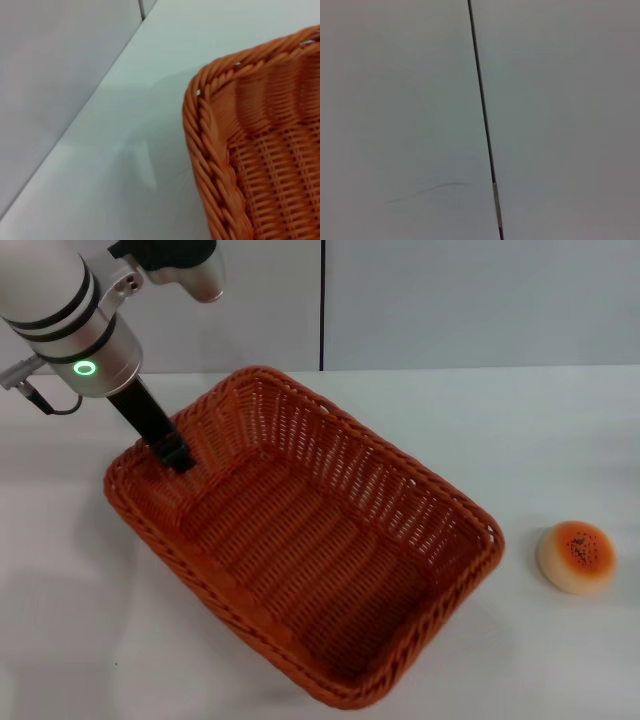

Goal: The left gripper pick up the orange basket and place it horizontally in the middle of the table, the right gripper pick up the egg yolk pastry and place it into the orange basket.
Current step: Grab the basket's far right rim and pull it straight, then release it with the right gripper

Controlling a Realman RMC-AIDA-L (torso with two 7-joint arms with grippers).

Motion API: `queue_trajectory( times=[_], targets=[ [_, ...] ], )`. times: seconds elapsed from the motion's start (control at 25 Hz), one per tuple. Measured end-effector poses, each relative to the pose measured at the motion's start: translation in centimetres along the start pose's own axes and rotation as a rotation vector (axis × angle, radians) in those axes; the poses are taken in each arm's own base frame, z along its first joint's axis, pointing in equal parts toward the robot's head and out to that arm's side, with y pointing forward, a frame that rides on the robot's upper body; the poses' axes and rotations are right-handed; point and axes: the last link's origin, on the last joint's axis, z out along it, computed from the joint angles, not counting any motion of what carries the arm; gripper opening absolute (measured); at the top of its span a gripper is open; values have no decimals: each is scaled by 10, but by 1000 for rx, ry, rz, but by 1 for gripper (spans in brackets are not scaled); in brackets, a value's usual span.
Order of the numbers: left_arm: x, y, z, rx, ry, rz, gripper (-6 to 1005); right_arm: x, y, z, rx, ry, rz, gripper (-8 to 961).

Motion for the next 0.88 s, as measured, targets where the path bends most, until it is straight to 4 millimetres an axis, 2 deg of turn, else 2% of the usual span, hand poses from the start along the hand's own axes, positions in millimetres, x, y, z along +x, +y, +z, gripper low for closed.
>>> queue_trajectory(
  times=[0.04,0.2,0.28,0.48,0.52,0.56,0.88],
  targets=[
    [0,0,0,-6,6,-9,363,0,1,0,-2,0,-2,493],
    [2,0,-3,-39,52,-107,329,-1,1,1,-6,-3,-5,493],
    [1,-5,-6,-58,88,-209,302,-1,1,1,-8,-5,-6,493],
    [-1,-8,-7,-63,104,-255,215,-4,0,3,-6,-16,-9,493],
    [-9,-18,-7,-73,133,-430,205,-4,0,3,-6,-16,-9,493],
    [-13,-23,-7,-80,145,-491,195,-5,0,4,-6,-19,-12,493],
    [-32,-37,-11,-121,207,-697,173,-14,-5,12,-4,-41,-45,493]
  ],
)
